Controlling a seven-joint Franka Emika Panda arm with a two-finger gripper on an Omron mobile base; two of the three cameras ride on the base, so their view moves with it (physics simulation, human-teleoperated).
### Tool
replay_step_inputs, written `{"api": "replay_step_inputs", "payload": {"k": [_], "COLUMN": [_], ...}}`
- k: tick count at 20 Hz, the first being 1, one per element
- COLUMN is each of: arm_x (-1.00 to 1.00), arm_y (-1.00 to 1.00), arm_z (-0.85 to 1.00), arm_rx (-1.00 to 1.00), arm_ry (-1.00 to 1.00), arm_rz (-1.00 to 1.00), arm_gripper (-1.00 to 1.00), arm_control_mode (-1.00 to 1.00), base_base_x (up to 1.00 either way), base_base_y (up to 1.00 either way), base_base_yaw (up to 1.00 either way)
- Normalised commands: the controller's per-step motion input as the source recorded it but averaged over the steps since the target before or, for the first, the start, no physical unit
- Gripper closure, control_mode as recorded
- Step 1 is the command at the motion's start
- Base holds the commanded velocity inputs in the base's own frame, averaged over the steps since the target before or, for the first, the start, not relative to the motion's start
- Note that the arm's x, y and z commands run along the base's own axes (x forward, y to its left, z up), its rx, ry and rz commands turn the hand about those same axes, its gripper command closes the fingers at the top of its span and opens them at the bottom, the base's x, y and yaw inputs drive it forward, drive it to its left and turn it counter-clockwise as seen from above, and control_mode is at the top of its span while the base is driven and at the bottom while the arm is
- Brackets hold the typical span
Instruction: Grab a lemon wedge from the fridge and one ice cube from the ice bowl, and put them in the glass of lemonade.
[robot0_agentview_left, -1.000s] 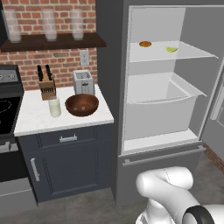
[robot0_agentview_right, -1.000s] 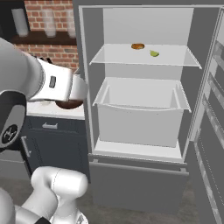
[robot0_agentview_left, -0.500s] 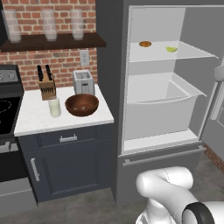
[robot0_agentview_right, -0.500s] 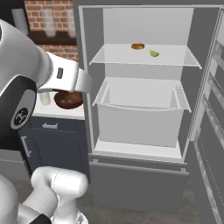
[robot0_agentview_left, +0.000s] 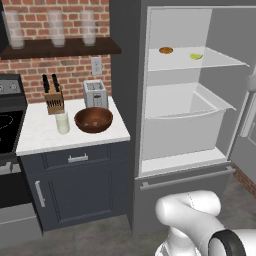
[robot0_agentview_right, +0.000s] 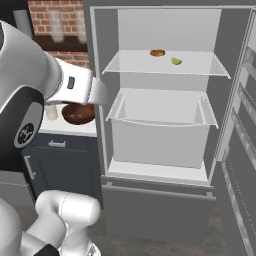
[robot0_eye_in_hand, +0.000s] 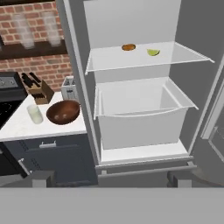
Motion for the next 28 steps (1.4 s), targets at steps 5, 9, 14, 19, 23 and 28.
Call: {"api": "replay_step_inputs", "payload": {"k": [5, 9, 14, 19, 23, 28], "arm_x": [0.00, 0.00, 0.00, 0.00, 0.00, 0.00], "arm_y": [-0.15, 0.00, 0.00, 0.00, 0.00, 0.00], "arm_z": [0.10, 0.00, 0.00, 0.00, 0.00, 0.00], "arm_rx": [0.00, 0.00, 0.00, 0.00, 0.00, 0.00], "arm_ry": [0.00, 0.00, 0.00, 0.00, 0.00, 0.00], "arm_rz": [0.00, 0.00, 0.00, 0.00, 0.00, 0.00], "arm_gripper": [-1.00, -1.00, -1.00, -1.00, -1.00, -1.00], "arm_control_mode": [1.00, 1.00, 1.00, 1.00, 1.00, 1.00], "base_base_x": [0.13, 0.51, 0.78, 0.65, 0.63, 0.29], "base_base_y": [-0.08, -0.12, 0.00, -0.04, -0.27, -0.45], "base_base_yaw": [0.03, 0.11, 0.07, 0.00, 0.00, 0.00]}}
